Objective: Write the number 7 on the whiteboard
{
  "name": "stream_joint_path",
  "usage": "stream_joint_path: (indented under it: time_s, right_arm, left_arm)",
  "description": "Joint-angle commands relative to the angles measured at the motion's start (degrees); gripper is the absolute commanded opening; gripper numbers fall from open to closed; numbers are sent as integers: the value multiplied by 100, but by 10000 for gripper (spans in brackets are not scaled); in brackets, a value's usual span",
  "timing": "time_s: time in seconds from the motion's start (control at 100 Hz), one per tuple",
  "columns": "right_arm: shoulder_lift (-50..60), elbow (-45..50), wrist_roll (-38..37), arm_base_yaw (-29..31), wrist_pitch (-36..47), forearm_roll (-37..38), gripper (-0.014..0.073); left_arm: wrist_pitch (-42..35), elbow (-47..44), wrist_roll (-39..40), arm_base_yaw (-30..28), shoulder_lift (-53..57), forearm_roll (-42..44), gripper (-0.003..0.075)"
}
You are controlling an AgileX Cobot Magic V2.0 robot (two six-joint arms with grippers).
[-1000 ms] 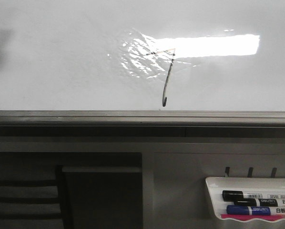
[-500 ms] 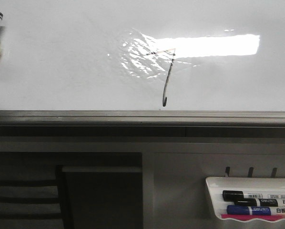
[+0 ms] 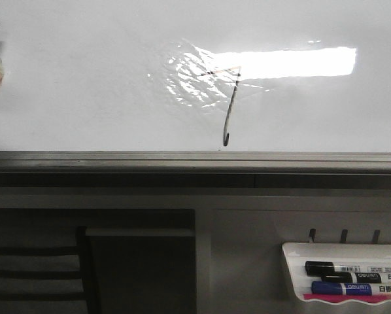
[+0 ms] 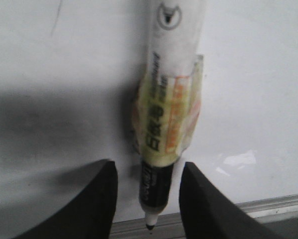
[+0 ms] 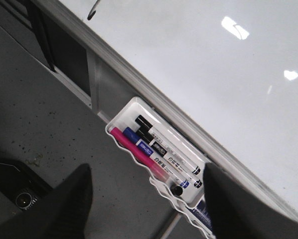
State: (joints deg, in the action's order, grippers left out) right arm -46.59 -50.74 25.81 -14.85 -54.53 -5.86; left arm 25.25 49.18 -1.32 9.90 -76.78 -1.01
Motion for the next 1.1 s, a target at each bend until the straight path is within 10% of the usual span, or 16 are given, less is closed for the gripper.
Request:
stream_joint_path:
  time_s: [0.0,0.43,0.77,1.09]
  right_arm:
    - [33,-133,22,37,484,-4,428]
    - [45,-120,-1923,37,732,72,391]
    - [448,816,-2027,37,3134,39,144]
    - [436,1311,-2027,37,3802,39,-71]
  left_arm:
    - [-334,175,50,-16,142,-47,299]
    - [371,344,3,-16,1790,-47,294]
    - [-263,-931,3,-16,3670,38,289]
    - [-953,-1470,3,-16,4134,-1,-2]
